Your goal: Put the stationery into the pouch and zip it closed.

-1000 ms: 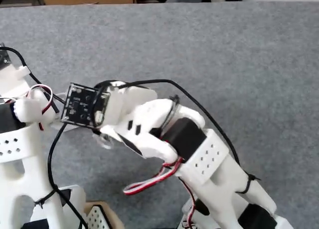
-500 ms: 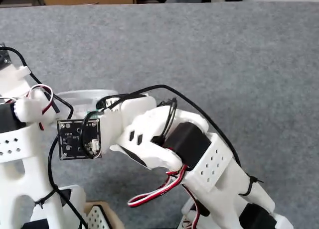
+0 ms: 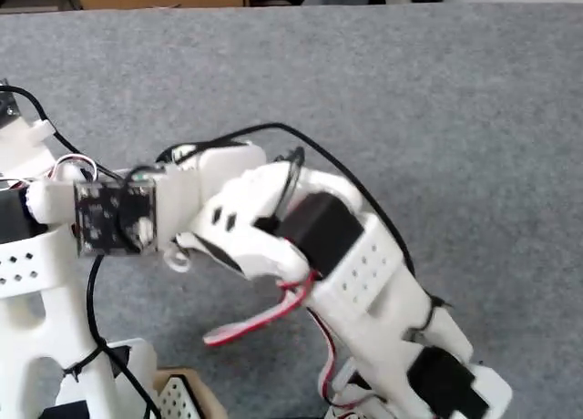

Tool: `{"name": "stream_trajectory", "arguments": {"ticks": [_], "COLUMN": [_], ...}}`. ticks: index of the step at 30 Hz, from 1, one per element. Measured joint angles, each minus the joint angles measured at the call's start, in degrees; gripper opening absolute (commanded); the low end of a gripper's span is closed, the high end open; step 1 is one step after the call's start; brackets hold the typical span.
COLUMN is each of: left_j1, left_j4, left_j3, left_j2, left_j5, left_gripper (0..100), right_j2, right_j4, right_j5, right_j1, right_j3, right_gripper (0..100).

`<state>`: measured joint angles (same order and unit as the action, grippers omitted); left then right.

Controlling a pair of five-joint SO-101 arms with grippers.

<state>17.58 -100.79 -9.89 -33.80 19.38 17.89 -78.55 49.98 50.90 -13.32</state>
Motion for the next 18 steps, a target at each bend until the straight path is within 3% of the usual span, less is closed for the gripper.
{"name": "stream_trajectory", "arguments": {"ticks": [10,18], "left_j1": [0.0,0.0], "left_j4": [0.0,0.0], "left_j3": [0.0,0.0], "left_j2": [0.0,0.0], "left_j5": [0.0,0.0], "left_gripper": [3,3], "right_j2": [-13.3,-15.0], "right_j4": [-11.3,-17.0], "right_j5": [0.0,0.0], "right_j1": [-0.5,-0.5], "right_j3": [-16.4,-22.4], "right_gripper": [1.5,1.5]}}
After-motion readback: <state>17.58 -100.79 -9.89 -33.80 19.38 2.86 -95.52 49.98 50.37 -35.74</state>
